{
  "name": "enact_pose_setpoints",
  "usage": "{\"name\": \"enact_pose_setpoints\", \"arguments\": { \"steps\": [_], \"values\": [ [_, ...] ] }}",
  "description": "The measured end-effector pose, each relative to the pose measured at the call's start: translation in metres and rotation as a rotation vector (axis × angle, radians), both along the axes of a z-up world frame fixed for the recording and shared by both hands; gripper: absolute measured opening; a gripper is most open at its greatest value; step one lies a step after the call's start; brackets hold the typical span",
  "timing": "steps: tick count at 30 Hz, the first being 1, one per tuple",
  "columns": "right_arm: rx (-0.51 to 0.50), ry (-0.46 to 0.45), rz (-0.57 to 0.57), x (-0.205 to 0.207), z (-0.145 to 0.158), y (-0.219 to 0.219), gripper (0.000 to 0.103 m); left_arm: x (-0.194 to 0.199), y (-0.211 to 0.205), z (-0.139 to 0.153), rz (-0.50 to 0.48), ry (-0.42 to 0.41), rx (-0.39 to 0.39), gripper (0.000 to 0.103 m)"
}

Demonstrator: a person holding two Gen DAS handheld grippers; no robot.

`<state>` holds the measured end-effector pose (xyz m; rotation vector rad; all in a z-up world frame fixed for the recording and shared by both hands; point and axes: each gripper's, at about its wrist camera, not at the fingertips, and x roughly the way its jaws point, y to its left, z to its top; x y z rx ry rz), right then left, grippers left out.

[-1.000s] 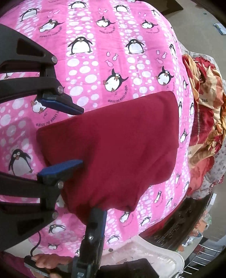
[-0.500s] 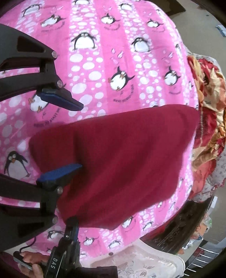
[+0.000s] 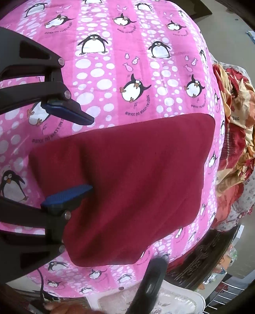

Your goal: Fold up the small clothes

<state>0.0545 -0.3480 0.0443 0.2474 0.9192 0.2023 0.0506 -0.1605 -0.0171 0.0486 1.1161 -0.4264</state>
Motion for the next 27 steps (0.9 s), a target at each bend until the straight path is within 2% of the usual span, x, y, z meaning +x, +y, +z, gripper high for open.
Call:
{"name": "enact_pose_setpoints", "arguments": {
  "steps": [4,7,10,15,16,18,20,21,22,23,24,27],
  "values": [
    [-0.044,0.039,0.014,0.027,-0.028,0.010,0.042,0.005,-0.002,-0.002,-0.001,0.011,-0.007,0.063],
    [-0.113,0.103,-0.076,0.035,-0.053,-0.005,0.027,0.008,-0.002,-0.003,0.000,0.015,-0.012,0.067],
    [-0.025,0.111,-0.105,0.029,-0.068,-0.023,0.025,0.008,-0.005,-0.006,-0.008,0.013,-0.012,0.068],
    [-0.008,0.102,-0.097,0.024,-0.058,-0.024,0.028,0.007,-0.006,-0.002,-0.004,0.004,-0.007,0.068],
    [-0.002,0.098,-0.096,0.022,-0.055,-0.025,0.029,0.006,-0.005,-0.001,-0.005,0.001,-0.008,0.068],
    [0.017,0.083,-0.098,0.017,-0.051,-0.029,0.042,0.006,-0.002,0.003,-0.006,-0.011,-0.009,0.068],
    [0.010,0.048,-0.141,0.009,-0.045,-0.034,0.080,0.009,0.003,0.008,-0.005,-0.024,-0.026,0.069],
    [0.000,0.030,-0.159,0.006,-0.044,-0.035,0.087,0.011,0.007,0.010,-0.001,-0.028,-0.044,0.075],
    [0.003,0.021,-0.163,0.006,-0.044,-0.036,0.088,0.014,0.012,0.011,0.009,-0.032,-0.075,0.084],
    [0.043,0.007,-0.152,0.005,-0.046,-0.042,0.088,0.017,0.017,0.011,0.022,-0.033,-0.109,0.088],
    [0.078,0.004,-0.147,0.006,-0.049,-0.047,0.088,0.023,0.025,0.010,0.041,-0.029,-0.161,0.091],
    [0.156,0.033,-0.159,0.014,-0.065,-0.061,0.090,0.039,0.034,-0.002,0.060,0.008,-0.234,0.091]
  ]
}}
